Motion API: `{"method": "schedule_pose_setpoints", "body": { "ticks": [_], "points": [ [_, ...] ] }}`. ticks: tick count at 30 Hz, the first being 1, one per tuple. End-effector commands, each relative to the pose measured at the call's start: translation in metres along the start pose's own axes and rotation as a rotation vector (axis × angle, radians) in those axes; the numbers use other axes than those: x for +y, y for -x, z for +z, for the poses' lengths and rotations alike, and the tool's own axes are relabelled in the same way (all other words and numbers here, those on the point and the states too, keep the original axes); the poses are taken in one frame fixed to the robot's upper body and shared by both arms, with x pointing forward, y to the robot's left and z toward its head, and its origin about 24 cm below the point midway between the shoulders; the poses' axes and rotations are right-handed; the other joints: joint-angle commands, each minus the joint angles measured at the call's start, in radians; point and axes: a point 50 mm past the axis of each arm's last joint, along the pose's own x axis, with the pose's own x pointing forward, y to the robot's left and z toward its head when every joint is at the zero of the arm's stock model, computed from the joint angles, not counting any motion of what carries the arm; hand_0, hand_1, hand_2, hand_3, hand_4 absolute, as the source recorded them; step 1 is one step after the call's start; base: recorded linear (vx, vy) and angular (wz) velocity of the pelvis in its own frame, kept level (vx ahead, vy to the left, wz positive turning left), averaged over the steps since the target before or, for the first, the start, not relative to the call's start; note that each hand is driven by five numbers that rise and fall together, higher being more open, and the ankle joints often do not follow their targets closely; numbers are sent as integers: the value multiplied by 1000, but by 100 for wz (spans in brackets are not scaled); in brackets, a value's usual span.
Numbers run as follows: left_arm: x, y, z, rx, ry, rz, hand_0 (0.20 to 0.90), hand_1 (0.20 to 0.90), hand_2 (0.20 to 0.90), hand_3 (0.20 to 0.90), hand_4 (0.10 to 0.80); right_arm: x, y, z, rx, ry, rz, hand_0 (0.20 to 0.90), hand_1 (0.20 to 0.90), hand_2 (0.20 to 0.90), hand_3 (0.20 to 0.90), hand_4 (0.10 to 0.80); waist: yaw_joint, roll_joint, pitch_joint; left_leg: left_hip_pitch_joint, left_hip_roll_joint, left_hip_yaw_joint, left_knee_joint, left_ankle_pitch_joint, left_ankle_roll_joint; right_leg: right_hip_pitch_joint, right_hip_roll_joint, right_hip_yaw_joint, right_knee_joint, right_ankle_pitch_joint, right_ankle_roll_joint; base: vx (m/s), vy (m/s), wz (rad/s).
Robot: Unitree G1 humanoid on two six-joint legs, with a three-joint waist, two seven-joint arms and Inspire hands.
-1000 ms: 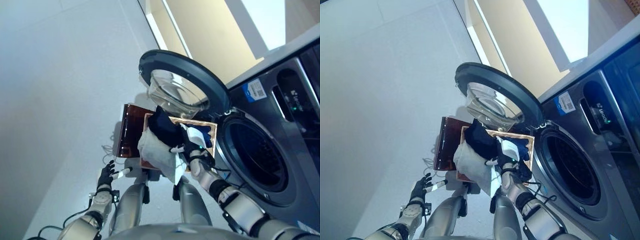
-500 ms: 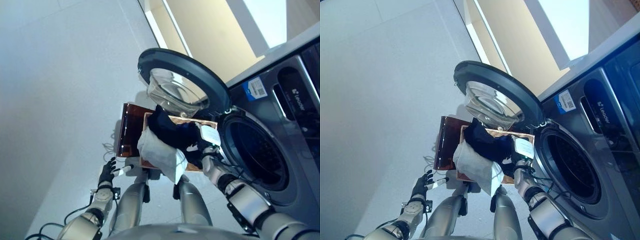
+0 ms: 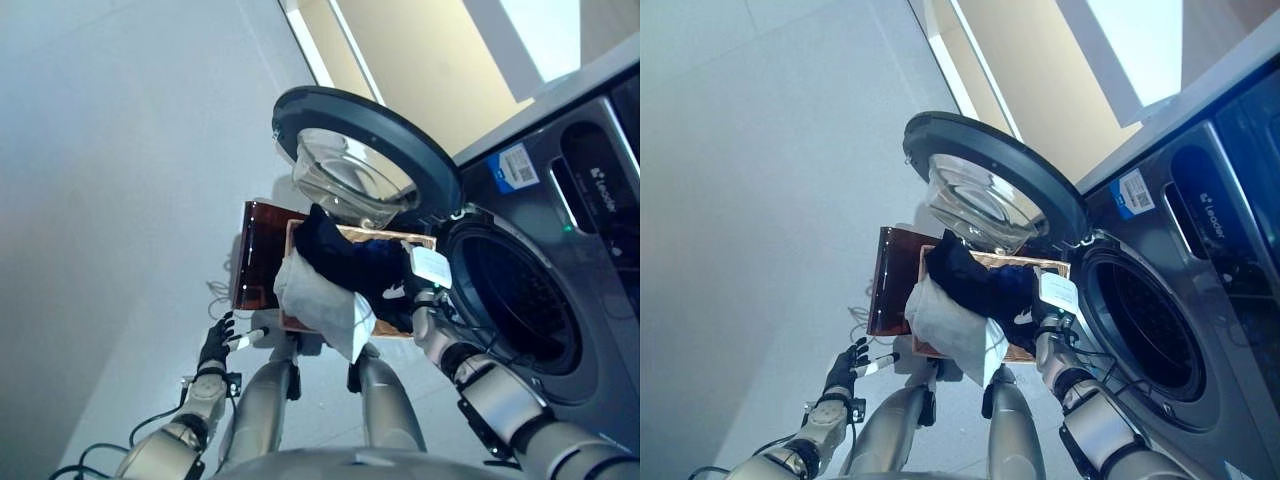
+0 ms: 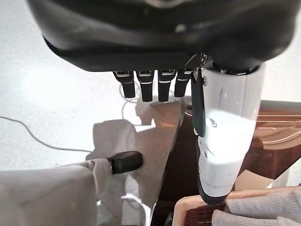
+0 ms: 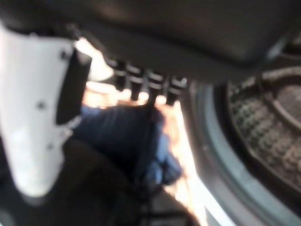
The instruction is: Pick up the clothes and place them into the washing machine
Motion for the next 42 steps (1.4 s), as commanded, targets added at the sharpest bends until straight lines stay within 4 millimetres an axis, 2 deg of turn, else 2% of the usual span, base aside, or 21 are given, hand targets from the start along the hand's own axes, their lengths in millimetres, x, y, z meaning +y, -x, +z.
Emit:
{"method": "schedule_pose_setpoints", "body": {
  "ticks": [1,9,10,19,27,36,37,38,39,40,42],
  "points": [
    [3,1,2,-31,38,26,900,900,900,900,800,-39,-21,0,-19,19,-153,900,900,900,900,800,4,-15,3,-91,-40,-1,53,-4,-70,-22,-34,1,-117,215,5,-52,3,2],
    [0,0,4,-40,56,17,900,900,900,900,800,-62,-34,5,-10,-48,-215,900,900,900,900,800,13,-6,26,-134,-39,-2,54,11,-74,-64,-28,0,-116,224,1,-18,-3,1],
    [0,1,4,-38,55,14,900,900,900,900,800,-63,-35,7,-13,-62,-219,900,900,900,900,800,16,-4,31,-122,-36,-7,54,-7,-79,-54,-24,1,-115,211,6,35,-8,-3],
    [3,-3,12,-61,62,24,900,900,900,900,800,-70,-39,20,-56,-100,-225,900,900,900,900,800,11,-2,33,-151,-37,-2,56,-5,-80,-91,-23,9,-106,215,5,-3,2,-2],
    [1,-4,19,-89,62,11,900,900,900,900,800,-84,-46,22,-54,-101,-239,900,900,900,900,800,16,3,43,-177,-34,1,51,7,-83,-117,-21,7,-112,222,4,-4,-2,0],
    [7,-6,17,-68,42,12,900,900,900,900,800,-86,-49,24,-59,-117,-181,900,900,900,900,800,16,-1,40,-188,-33,-4,47,10,-85,-130,-18,5,-110,221,2,0,0,0],
    [9,-6,16,-60,39,16,900,900,900,900,800,-86,-49,22,-53,-120,-179,796,796,796,796,725,16,-1,38,-190,-33,-4,47,10,-86,-132,-17,6,-111,221,2,0,0,0],
    [9,-6,16,-60,39,16,900,900,900,900,800,-86,-49,22,-53,-120,-179,724,724,724,724,675,16,-1,38,-190,-33,-4,47,10,-86,-132,-17,6,-111,221,2,0,0,0],
    [10,-6,15,-58,38,17,900,900,900,900,800,-87,-50,22,-52,-120,-176,384,384,384,384,431,18,-2,37,-190,-34,-3,47,10,-85,-132,-16,7,-112,221,2,0,0,0],
    [10,-6,15,-58,37,16,900,900,900,900,800,-87,-50,22,-51,-121,-175,208,208,208,208,306,19,-1,36,-190,-34,-3,45,11,-86,-132,-16,6,-112,221,2,0,0,0],
    [11,-6,16,-61,35,17,900,900,900,900,800,-88,-50,23,-55,-119,-176,200,200,200,200,300,20,0,37,-193,-34,-3,44,12,-86,-133,-16,7,-113,221,1,0,0,0]
  ]
}}
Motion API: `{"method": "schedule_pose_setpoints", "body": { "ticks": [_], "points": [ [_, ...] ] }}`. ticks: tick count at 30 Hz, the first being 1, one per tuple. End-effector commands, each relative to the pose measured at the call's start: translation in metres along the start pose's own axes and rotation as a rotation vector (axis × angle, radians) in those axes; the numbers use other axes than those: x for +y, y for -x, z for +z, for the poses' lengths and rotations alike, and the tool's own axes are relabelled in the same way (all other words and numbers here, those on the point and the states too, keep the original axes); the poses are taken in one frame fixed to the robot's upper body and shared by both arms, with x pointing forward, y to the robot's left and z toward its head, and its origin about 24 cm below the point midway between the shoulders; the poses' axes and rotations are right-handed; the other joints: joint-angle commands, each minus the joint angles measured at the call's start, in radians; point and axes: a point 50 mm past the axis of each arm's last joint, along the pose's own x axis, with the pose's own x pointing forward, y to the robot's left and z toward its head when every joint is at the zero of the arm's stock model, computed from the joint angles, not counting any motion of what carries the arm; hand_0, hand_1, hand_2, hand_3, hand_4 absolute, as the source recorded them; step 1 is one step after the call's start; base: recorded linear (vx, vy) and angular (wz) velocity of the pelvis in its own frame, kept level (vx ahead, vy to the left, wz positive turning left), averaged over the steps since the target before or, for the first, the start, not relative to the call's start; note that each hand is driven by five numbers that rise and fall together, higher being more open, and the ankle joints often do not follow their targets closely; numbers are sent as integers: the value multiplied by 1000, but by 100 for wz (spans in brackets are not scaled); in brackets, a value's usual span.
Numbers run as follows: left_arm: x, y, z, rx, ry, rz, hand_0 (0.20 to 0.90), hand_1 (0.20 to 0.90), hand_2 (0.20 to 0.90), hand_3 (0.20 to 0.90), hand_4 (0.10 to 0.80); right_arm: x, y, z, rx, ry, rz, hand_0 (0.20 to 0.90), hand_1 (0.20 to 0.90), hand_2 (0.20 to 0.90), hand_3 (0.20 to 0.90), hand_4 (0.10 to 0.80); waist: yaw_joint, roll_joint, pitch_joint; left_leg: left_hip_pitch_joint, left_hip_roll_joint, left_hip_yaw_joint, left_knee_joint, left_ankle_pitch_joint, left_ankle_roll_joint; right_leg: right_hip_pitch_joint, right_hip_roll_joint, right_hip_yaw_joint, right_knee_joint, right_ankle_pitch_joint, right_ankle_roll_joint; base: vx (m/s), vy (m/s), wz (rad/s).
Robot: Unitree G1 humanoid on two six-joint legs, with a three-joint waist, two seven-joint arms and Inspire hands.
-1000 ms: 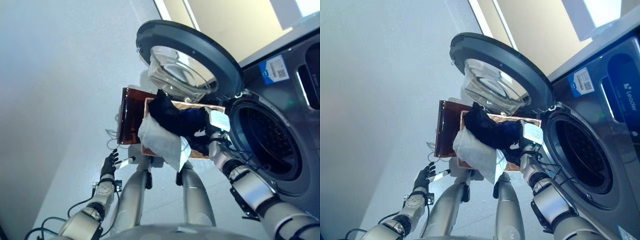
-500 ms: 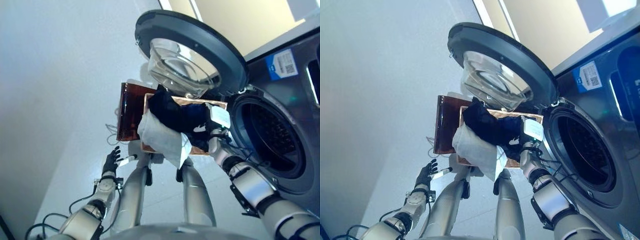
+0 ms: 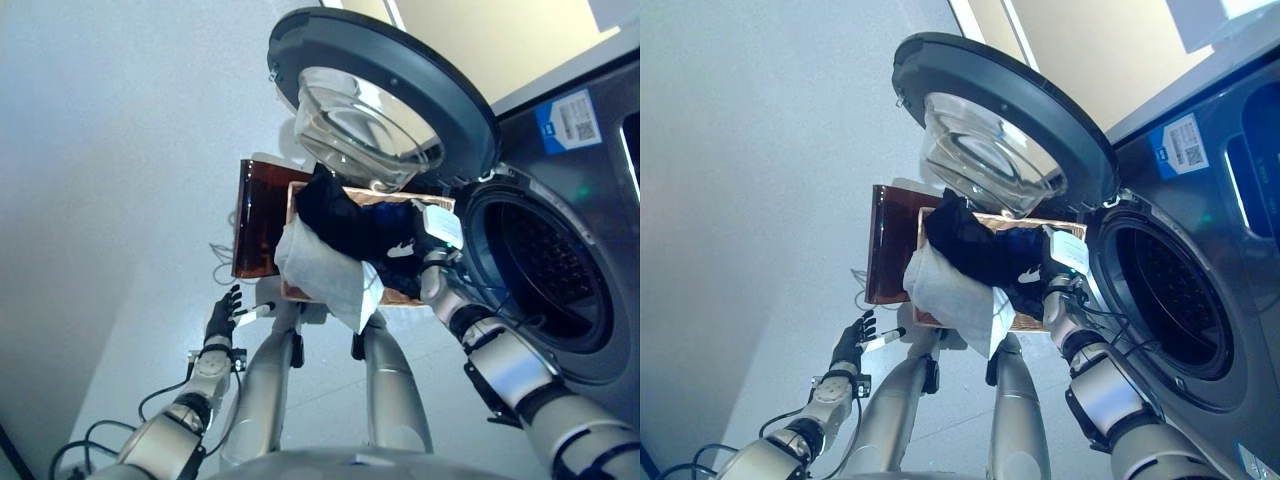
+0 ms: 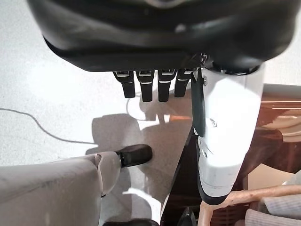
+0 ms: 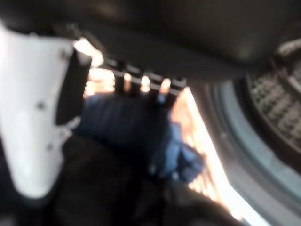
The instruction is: Pick up the clothes and place them into the washing machine
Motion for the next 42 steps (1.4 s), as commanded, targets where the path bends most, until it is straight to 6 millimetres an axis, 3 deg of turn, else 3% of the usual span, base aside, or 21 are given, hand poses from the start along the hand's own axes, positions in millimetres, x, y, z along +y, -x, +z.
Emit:
{"method": "schedule_pose_setpoints", "body": {
  "ticks": [1,25,42],
  "points": [
    [16,5,-16,42,10,58,900,900,900,900,800,-25,-16,10,-29,8,-56,200,200,200,200,300,6,-13,-46,-81,-34,-3,30,-9,-86,-1,-16,3,-167,214,7,0,0,0],
    [17,7,-19,54,-4,49,900,900,900,900,800,-18,-11,1,-2,-2,-26,200,200,200,200,300,9,-14,-64,-71,-33,0,34,-14,-86,9,-13,4,-163,204,4,0,0,0],
    [31,19,-49,180,-1,80,900,900,900,900,800,31,31,-20,24,-157,114,200,200,200,200,300,-24,-70,-143,100,-32,4,34,-48,-75,190,-12,-1,-169,177,2,37,-18,-1]
  ]
}}
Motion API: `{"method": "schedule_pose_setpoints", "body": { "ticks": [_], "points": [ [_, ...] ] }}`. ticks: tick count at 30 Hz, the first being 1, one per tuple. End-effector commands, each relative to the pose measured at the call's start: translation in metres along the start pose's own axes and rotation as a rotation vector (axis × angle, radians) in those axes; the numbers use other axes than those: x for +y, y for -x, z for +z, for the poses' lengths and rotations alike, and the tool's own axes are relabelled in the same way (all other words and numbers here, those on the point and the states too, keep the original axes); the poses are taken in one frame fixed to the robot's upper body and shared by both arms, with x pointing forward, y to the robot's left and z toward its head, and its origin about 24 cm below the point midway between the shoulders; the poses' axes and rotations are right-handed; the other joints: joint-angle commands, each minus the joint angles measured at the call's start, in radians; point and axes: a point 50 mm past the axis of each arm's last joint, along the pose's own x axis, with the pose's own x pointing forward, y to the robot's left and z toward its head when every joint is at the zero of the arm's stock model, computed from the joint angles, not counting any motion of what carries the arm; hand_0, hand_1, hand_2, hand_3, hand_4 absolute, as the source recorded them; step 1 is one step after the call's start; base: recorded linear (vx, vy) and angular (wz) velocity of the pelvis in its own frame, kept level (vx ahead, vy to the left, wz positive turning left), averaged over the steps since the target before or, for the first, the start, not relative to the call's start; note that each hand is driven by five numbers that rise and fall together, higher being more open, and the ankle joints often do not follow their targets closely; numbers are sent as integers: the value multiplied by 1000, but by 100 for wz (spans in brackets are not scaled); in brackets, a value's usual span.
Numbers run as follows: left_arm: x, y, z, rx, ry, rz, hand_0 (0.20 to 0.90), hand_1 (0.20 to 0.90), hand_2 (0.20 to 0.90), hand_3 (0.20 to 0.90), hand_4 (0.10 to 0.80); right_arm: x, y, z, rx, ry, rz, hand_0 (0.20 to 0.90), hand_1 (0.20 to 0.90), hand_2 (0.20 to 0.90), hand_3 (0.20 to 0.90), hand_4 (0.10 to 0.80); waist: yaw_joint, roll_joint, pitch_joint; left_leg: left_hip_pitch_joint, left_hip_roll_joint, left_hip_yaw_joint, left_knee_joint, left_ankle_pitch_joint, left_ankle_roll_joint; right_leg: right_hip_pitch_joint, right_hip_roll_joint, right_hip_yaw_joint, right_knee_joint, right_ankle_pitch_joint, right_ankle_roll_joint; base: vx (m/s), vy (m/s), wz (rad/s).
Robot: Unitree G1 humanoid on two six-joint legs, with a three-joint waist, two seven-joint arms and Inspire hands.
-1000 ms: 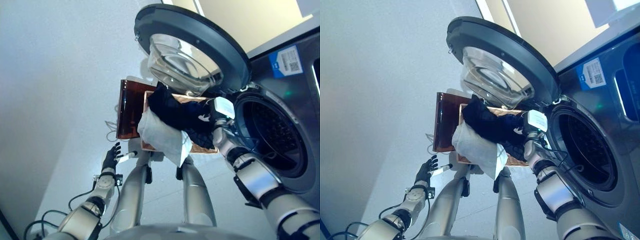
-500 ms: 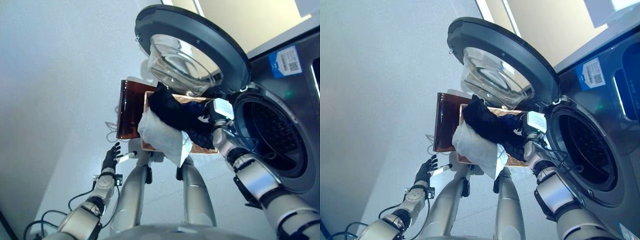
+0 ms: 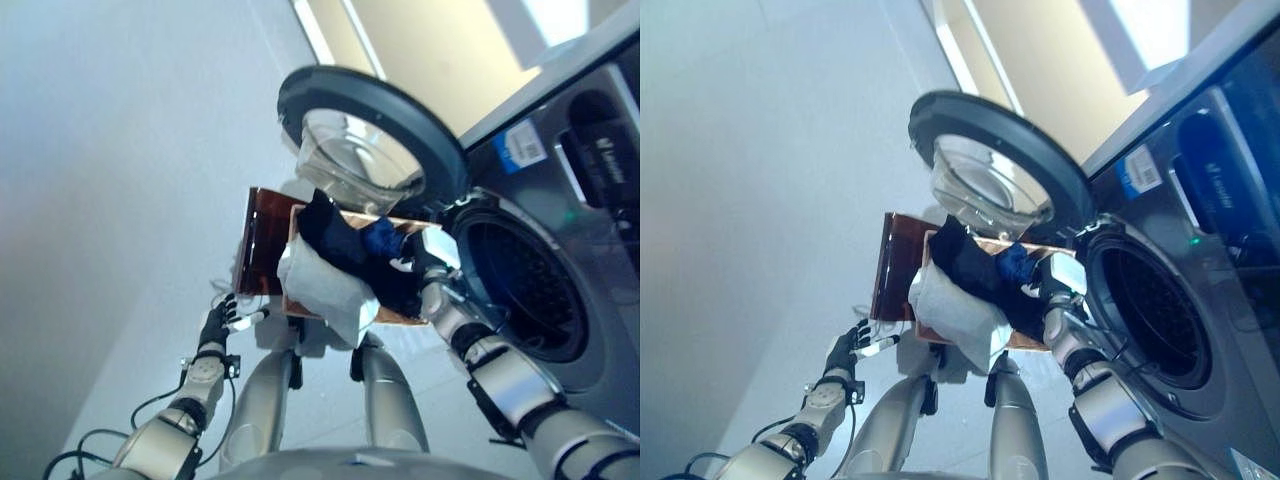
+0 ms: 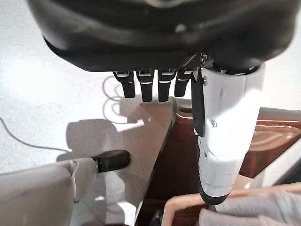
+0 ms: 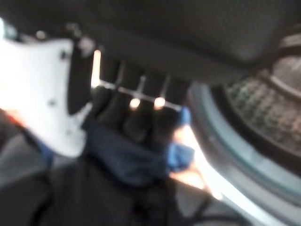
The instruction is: Pick up the clothes and place them into the washing machine
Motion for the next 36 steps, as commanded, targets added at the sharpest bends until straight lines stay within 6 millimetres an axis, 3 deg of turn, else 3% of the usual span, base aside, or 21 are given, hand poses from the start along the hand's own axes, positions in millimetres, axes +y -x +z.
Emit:
{"method": "schedule_pose_setpoints", "body": {
  "ticks": [1,17,23,29,33,36],
  "points": [
    [15,5,-18,56,-7,41,900,900,900,900,800,-18,-7,9,-62,-47,-73,200,200,200,200,300,-4,-28,-18,-24,-33,2,37,-46,-64,75,-15,-3,-182,173,6,50,-11,-6],
    [31,13,-39,131,19,82,900,900,900,900,800,2,23,-11,-75,-245,3,200,200,200,200,300,-29,-50,-67,125,-27,15,-8,-58,-64,205,-1,15,-208,146,12,30,-4,-8],
    [36,17,-47,152,48,95,900,900,900,900,800,3,40,-23,-72,-432,22,200,200,200,200,300,-40,-55,-88,168,-23,21,-18,-65,-65,243,5,24,-214,136,16,37,-5,-7],
    [40,23,-58,181,86,94,900,900,900,900,800,2,70,-53,-9,-798,55,200,200,200,200,300,-53,-58,-127,222,-19,29,-31,-75,-67,292,9,26,-228,125,20,56,-6,-6],
    [41,26,-65,205,101,87,900,900,900,900,800,7,82,-68,43,-949,68,200,200,200,200,300,-59,-55,-148,249,-17,32,-45,-78,-69,313,9,26,-231,119,22,63,4,-2],
    [41,32,-75,234,128,73,900,900,900,900,800,19,98,-88,134,-1123,99,200,200,200,200,300,-64,-51,-172,285,-15,36,-55,-87,-70,340,8,25,-232,109,23,86,-1,-1]
  ]
}}
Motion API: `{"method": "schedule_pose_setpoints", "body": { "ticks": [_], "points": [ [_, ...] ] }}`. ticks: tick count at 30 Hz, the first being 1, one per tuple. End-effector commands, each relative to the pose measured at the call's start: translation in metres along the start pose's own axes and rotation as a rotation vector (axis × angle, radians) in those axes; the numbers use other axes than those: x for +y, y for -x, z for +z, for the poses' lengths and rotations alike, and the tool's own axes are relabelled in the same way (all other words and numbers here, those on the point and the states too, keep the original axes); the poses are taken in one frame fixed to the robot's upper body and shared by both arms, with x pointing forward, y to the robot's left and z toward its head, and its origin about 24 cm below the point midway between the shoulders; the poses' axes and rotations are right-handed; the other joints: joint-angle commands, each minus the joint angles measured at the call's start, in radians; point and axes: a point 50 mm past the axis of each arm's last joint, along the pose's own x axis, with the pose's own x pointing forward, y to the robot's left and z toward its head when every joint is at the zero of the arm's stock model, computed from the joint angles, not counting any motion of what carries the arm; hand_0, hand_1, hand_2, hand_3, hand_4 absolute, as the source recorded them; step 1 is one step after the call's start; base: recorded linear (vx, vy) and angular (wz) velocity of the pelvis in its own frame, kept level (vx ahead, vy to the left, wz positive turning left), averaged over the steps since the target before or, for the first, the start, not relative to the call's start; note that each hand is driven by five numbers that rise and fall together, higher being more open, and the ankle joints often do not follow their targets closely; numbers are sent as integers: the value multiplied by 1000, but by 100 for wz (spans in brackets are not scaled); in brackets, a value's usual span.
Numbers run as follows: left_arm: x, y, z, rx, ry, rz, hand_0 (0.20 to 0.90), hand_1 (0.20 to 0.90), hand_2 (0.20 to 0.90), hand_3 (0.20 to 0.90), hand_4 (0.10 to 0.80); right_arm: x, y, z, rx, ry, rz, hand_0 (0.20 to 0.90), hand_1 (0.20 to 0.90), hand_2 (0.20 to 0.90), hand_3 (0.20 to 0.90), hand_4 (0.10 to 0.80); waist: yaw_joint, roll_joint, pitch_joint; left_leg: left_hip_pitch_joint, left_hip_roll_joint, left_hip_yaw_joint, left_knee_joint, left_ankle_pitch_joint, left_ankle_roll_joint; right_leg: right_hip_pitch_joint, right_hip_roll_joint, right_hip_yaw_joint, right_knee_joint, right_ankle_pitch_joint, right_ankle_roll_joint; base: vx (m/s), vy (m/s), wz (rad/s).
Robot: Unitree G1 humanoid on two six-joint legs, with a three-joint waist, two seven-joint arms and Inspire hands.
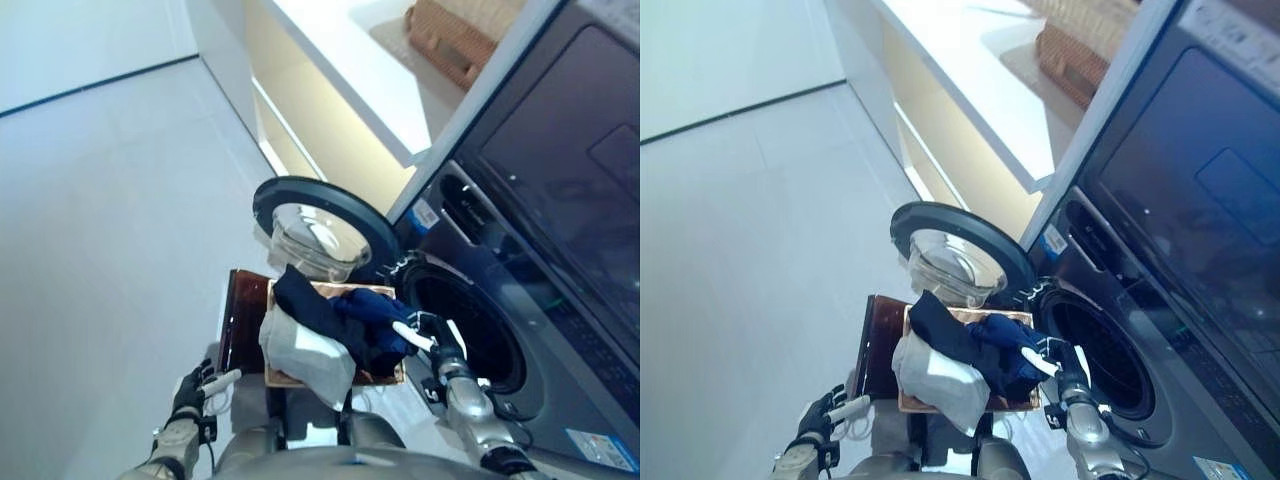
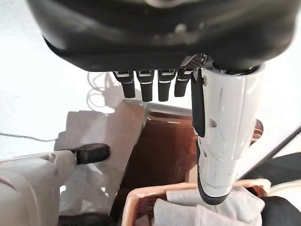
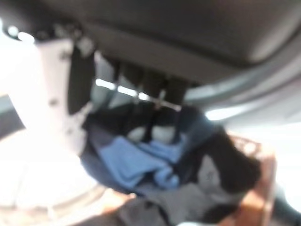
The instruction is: Pick up the clothes and place them into the washing machine
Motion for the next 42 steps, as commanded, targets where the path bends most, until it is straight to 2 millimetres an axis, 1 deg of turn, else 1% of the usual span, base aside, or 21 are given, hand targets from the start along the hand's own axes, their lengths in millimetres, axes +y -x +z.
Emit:
{"method": "schedule_pose_setpoints", "body": {
  "ticks": [1,4,6,10,14,17,18,19,20,24,26,30,34,37,39,40,41,42],
  "points": [
    [8,-1,0,9,65,24,900,900,900,900,800,-14,3,20,-146,-165,6,200,200,200,200,300,-11,-17,-23,-13,-20,-2,80,-82,-52,49,-8,-17,-58,82,2,67,5,-3],
    [6,1,-5,25,76,10,900,900,900,900,800,-19,5,1,-82,-359,-28,200,200,200,200,300,-14,-10,-36,6,-21,-1,72,-87,-52,65,-8,-15,-63,79,3,65,15,-6],
    [6,1,-7,28,91,9,900,900,900,900,800,-19,7,-11,-53,-503,-55,200,200,200,200,300,-17,-6,-46,15,-22,3,67,-90,-51,72,-8,-14,-65,76,3,63,12,-4],
    [3,2,-9,30,114,-9,900,900,900,900,800,-18,10,-27,-17,-682,-79,200,200,200,200,300,-19,0,-59,33,-25,7,59,-97,-50,84,-8,-11,-68,73,3,53,13,-3],
    [0,3,-11,39,126,-29,900,900,900,900,800,-17,15,-41,18,-818,-97,200,200,200,200,300,-22,7,-70,46,-29,9,57,-104,-48,94,-8,-10,-68,70,3,49,17,-4],
    [-2,3,-11,37,133,-38,900,900,900,900,800,-18,17,-47,35,-836,-92,200,200,200,200,300,-22,10,-74,50,-29,9,55,-106,-48,98,-8,-10,-68,69,3,12,4,-1],
    [-3,3,-11,33,138,-52,900,900,900,900,800,-17,18,-48,36,-869,-73,200,200,200,200,300,-22,11,-77,55,-30,11,52,-107,-48,103,-9,-9,-71,68,4,51,15,-3],
    [-6,3,-10,31,143,-64,900,900,900,900,800,-22,20,-52,39,-893,-91,200,200,200,200,300,-22,12,-79,58,-31,11,52,-108,-48,106,-9,-8,-71,68,4,40,12,-3],
    [-6,3,-10,31,143,-65,900,900,900,900,800,-22,20,-52,39,-893,-91,200,200,200,200,300,-22,12,-79,58,-31,12,51,-108,-48,106,-9,-8,-72,68,4,0,0,0],
    [-6,3,-12,44,144,-69,900,900,900,900,800,-34,24,-62,52,-969,-207,200,200,200,200,300,-25,15,-84,62,-32,13,48,-111,-45,108,-6,-2,-74,65,4,15,6,-4],
    [-5,3,-12,44,150,-62,900,900,900,900,800,-38,23,-63,41,-1012,-265,200,200,200,200,300,-26,17,-83,59,-32,15,49,-111,-45,103,-6,0,-73,66,3,1,2,-2],
    [-10,3,-12,45,158,-66,900,900,900,900,800,-47,24,-66,16,-1132,-439,200,200,200,200,300,-26,29,-72,44,-35,18,49,-109,-41,84,-8,4,-69,70,2,-8,4,0],
    [-16,4,-14,55,141,-65,900,900,900,900,800,-52,23,-69,41,-1201,-625,200,200,200,200,300,-23,48,-56,27,-40,19,51,-107,-37,63,-10,11,-62,72,0,-36,20,-3],
    [-21,4,-11,42,128,-63,900,900,900,900,800,-46,12,-59,43,-1225,-648,200,200,200,200,300,-18,62,-42,15,-44,20,53,-105,-35,50,-11,14,-57,74,-1,-39,19,-3],
    [-23,3,-9,34,125,-58,900,900,900,900,800,-42,1,-45,9,-1264,-653,200,200,200,200,300,-14,72,-29,5,-46,19,55,-103,-34,38,-14,15,-54,76,-1,-65,22,0],
    [-26,3,-6,21,124,-60,900,900,900,900,800,-43,-5,-34,-33,-1303,-673,200,200,200,200,300,-11,81,-20,-6,-48,19,55,-100,-34,29,-16,16,-53,78,-1,-60,18,1],
    [-27,2,-5,19,124,-61,900,900,900,900,800,-43,-5,-34,-35,-1304,-674,200,200,200,200,300,-11,82,-19,-7,-48,19,56,-100,-34,28,-16,16,-53,78,-1,-49,17,2],
    [-29,3,-6,17,125,-64,900,900,900,900,800,-45,-9,-28,-61,-1335,-693,200,200,200,200,300,-9,87,-17,-11,-50,18,55,-98,-34,24,-16,15,-54,78,-1,0,0,0]
  ]
}}
